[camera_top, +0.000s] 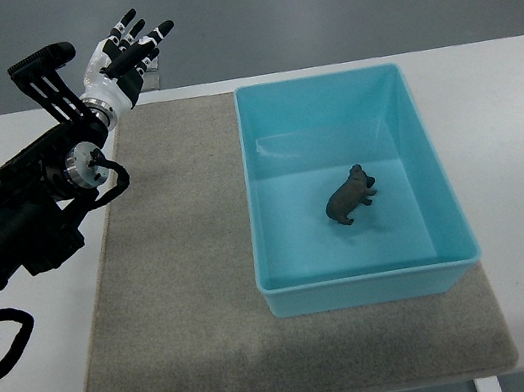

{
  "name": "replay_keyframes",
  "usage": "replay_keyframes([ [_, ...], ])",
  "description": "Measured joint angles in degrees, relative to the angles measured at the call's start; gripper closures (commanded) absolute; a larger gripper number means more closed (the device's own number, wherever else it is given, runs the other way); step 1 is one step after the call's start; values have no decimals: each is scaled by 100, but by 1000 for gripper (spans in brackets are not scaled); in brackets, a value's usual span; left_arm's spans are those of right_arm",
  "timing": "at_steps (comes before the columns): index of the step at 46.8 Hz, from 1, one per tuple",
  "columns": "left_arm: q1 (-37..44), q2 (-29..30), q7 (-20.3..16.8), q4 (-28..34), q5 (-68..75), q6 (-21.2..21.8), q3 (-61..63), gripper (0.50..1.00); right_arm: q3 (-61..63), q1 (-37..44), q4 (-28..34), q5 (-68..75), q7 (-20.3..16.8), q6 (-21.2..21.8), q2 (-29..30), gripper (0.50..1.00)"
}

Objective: Place brown hippo in blue box with left hand

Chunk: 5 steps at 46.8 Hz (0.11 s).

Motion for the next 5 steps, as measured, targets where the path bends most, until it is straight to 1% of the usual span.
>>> replay_keyframes([
  [5, -22, -8, -1, 0, 11, 8, -10, 506, 1, 7, 524, -47, -6, 105, 5, 564],
])
